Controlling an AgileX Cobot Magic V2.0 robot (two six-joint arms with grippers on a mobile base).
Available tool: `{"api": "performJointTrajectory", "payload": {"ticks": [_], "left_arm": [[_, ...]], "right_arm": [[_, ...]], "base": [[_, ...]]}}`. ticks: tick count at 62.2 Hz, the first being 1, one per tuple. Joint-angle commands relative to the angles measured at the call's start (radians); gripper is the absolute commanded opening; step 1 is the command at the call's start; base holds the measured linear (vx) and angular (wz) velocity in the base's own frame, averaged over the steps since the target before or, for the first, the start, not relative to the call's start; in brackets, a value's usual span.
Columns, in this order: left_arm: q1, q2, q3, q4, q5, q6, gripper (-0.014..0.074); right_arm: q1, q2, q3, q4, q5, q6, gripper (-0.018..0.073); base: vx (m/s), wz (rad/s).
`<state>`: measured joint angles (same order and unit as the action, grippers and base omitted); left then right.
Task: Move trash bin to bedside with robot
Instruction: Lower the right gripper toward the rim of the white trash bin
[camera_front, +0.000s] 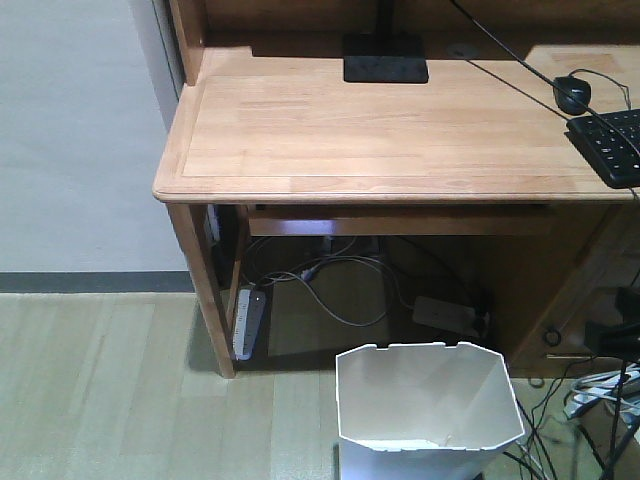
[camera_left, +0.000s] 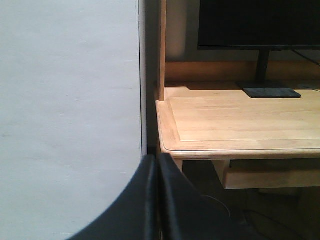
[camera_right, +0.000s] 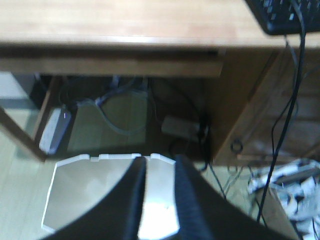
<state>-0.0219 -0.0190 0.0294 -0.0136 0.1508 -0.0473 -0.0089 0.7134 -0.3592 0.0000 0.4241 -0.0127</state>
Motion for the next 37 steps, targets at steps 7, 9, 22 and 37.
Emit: {"api": "performJointTrajectory", "payload": {"ticks": [7, 9, 22, 37], "left_arm": [[-0.005, -0.010, 0.028, -0.003, -0.078, -0.009, -0.0006], [-0.005, -0.010, 0.028, -0.003, -0.078, -0.009, -0.0006], [-0.005, -0.010, 0.028, -0.003, -0.078, -0.009, -0.0006], [-0.005, -0.010, 0.028, -0.003, -0.078, -0.009, -0.0006]], "right_arm": [[0.002, 0.051, -0.051, -0.006, -0.014, -0.008, 0.0435], [0.002, 0.054, -0.051, -0.006, -0.010, -0.008, 0.0480], [0.002, 0.057, -0.052, 0.000, 0.001, 0.027, 0.0603], [-0.007, 0.229, -0.160, -0.062, 0.049, 0.068, 0.0596]], "base": [[0.00, 0.00], [0.00, 0.00], [0.00, 0.00], [0.00, 0.00]]}}
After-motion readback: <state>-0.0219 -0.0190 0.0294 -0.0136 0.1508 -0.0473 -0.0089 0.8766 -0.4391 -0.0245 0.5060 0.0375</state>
